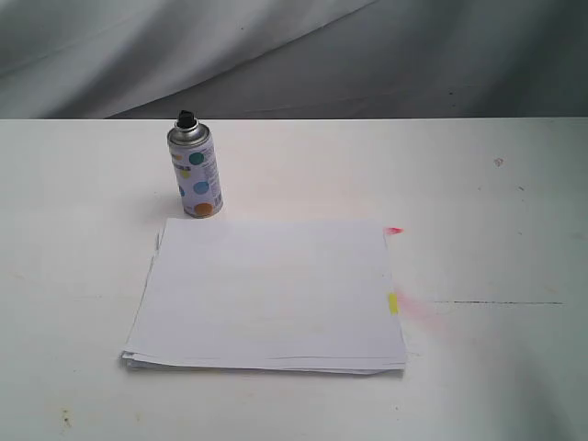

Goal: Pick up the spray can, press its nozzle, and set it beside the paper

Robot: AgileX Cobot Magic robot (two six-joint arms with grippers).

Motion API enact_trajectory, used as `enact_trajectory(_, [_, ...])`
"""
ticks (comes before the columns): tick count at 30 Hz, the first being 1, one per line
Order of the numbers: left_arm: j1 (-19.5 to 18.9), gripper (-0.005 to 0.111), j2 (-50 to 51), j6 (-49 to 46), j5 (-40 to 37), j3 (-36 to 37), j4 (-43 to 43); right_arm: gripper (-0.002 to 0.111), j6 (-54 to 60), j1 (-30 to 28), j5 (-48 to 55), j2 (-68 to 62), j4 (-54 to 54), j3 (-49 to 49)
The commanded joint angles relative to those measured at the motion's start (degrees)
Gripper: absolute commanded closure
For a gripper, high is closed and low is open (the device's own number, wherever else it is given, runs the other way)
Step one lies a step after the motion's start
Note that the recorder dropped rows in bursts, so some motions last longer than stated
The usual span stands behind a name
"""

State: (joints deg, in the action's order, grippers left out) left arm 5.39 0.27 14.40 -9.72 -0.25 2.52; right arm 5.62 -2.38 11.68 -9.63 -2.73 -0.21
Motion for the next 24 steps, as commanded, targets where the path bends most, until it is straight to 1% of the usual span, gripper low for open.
enact_trajectory(1, [0.30,0.107,-0.27,0.07,1.39,0.25,-0.32,0.108,-0.30,-0.44,-0.06,0.08,-0.31,0.21])
enact_trajectory(3, [0.30,0.107,-0.27,0.07,2.08,0.25,-0.32,0.108,-0.30,-0.44,-0.06,0.08,-0.31,0.21])
enact_trajectory(9, [0.30,0.107,-0.27,0.59,14.83,0.25,-0.62,0.108,-0.30,-0.44,-0.06,0.08,-0.31,0.21])
enact_trajectory(11, [0.30,0.107,-0.27,6.52,17.03,0.25,-2.52,0.108,-0.30,-0.44,-0.06,0.08,-0.31,0.21])
enact_trajectory(12, [0.30,0.107,-0.27,13.08,17.76,0.25,-2.52,0.108,-0.30,-0.44,-0.06,0.08,-0.31,0.21])
enact_trajectory(15, [0.30,0.107,-0.27,19.26,18.26,0.25,3.07,0.108,-0.30,-0.44,-0.06,0.08,-0.31,0.21])
enact_trajectory(16, [0.30,0.107,0.86,22.11,18.26,-0.84,5.92,0.108,-0.30,-0.44,-0.06,0.08,-0.31,0.21])
enact_trajectory(17, [0.30,0.107,3.96,27.20,18.75,-3.91,10.31,0.108,-0.30,-0.44,-0.06,0.08,-0.31,0.21])
enact_trajectory(18, [0.30,0.107,6.21,30.38,18.76,-6.11,14.03,0.108,-0.30,-0.44,-0.06,0.08,-0.31,0.21])
enact_trajectory(21, [0.30,0.107,16.47,43.00,19.01,-14.84,30.21,0.108,-0.30,-0.44,-0.06,0.08,-0.31,0.21])
enact_trajectory(22, [0.30,0.107,23.85,50.85,19.92,-19.41,40.09,0.108,-0.30,-0.44,-0.06,0.08,-0.31,0.21])
enact_trajectory(23, [0.30,0.107,27.70,55.07,21.56,-21.61,45.25,0.108,-0.30,-0.44,-0.06,0.08,-0.31,0.21])
enact_trajectory(24, [0.30,0.107,34.76,62.64,26.29,-25.67,54.85,0.108,-0.30,-0.44,-0.06,0.08,-0.31,0.21])
